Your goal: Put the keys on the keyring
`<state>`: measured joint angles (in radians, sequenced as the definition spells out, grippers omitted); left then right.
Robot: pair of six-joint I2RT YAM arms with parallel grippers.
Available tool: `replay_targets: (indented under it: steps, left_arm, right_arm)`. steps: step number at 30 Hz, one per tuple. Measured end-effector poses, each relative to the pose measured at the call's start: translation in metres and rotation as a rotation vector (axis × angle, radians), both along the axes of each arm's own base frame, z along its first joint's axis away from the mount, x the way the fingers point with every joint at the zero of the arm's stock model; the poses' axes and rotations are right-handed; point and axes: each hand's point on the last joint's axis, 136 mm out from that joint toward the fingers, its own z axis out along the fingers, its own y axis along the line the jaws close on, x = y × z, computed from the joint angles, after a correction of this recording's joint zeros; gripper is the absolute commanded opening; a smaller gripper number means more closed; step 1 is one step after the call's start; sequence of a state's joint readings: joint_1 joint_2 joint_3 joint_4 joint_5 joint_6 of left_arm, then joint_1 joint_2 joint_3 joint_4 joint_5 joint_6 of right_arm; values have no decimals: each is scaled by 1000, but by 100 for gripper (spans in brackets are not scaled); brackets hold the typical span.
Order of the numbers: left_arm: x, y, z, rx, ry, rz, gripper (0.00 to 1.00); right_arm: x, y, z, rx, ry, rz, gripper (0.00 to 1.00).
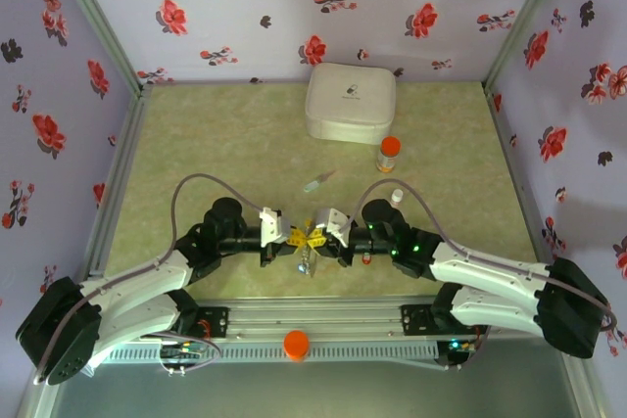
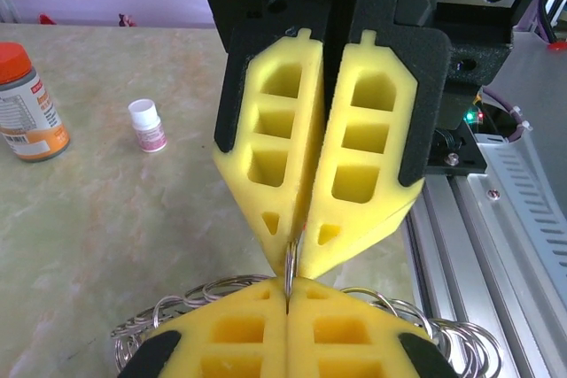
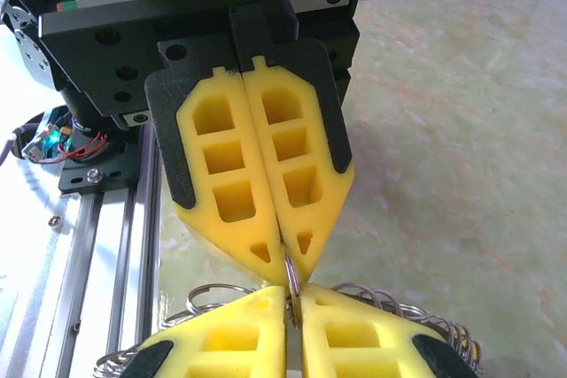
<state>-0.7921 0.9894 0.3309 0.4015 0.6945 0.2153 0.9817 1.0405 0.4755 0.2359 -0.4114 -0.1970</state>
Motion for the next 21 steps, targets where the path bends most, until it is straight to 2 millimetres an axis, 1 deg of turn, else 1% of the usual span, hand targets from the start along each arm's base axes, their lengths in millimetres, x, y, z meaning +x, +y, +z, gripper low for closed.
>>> replay_targets:
  steps: [1, 3, 4, 5, 6, 7, 11, 18, 21]
  left_arm:
    - [0, 0, -1, 2, 2, 0, 0]
    - [-1, 1, -2, 4, 3, 1, 0]
    - [0, 1, -3, 4, 4, 2, 10]
    - [0, 1, -3, 4, 4, 3, 25]
    - [1, 1, -3, 7, 3, 10, 32]
    - [2, 2, -4, 13, 8, 19, 34]
    - [5, 6, -9, 68, 9, 46, 33]
    - [10, 6, 4, 145, -26, 45, 26]
    - [8, 8, 3, 165, -30, 34, 24]
  right_arm:
    - [0, 0, -1, -2, 1, 1, 1]
    - [0, 1, -2, -6, 5, 2, 0]
    - [0, 1, -3, -6, 6, 2, 0]
    - [0, 1, -3, -6, 5, 3, 0]
    - [-1, 1, -3, -8, 6, 5, 0]
    - [-1, 0, -3, -15, 8, 9, 0]
    - [-1, 1, 2, -69, 0, 28, 0]
    - [2, 3, 9, -218, -18, 80, 0]
    - [4, 3, 7, -280, -17, 92, 0]
